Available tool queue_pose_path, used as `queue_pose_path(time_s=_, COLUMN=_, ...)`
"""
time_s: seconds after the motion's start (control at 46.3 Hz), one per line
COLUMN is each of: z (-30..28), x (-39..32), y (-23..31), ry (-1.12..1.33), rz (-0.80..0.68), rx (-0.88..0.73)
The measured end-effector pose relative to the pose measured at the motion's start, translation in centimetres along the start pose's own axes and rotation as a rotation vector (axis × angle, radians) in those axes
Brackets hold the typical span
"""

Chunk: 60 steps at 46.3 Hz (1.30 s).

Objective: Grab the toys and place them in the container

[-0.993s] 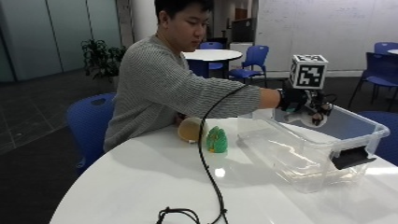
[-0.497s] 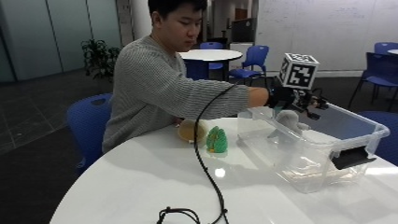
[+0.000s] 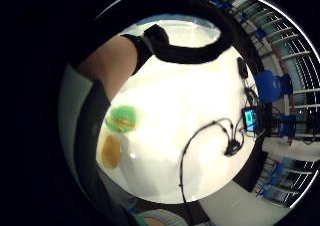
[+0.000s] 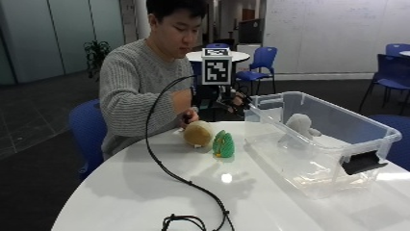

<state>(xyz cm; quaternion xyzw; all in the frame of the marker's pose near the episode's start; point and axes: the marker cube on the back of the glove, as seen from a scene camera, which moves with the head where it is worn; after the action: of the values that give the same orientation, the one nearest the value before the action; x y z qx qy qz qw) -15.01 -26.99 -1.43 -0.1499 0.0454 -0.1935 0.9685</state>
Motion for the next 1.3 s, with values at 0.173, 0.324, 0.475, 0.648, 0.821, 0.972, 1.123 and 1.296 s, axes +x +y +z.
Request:
queue_pose_path(time_s=0.173, z=3.7, x=-0.5, y=0.7, ry=0.042, rz=0.018, rx=-0.039)
queue_pose_path(time_s=0.324, z=9.3, x=-0.8, y=0.6, ry=0.120, rz=0.051, rx=-0.128)
queue_pose_path(time_s=0.475, z=13.2, x=-0.2, y=1.0, ry=0.177, rz=0.081, rx=-0.216)
queue_pose_path(time_s=0.648, z=14.5, x=0.0, y=1.0, ry=0.181, rz=0.093, rx=-0.214)
queue_pose_path(time_s=0.821, z=14.5, x=0.1, y=0.9, ry=0.181, rz=0.084, rx=-0.195)
queue_pose_path(time_s=0.972, z=11.7, x=-0.3, y=0.4, ry=0.156, rz=0.022, rx=-0.151)
queue_pose_path(time_s=1.123, z=2.6, x=1.5, y=-1.8, ry=0.266, rz=0.075, rx=-0.003)
queue_pose_path(time_s=1.296, z=-5.6, x=-0.7, y=-4.6, ry=0.118, rz=-0.013, rx=0.106)
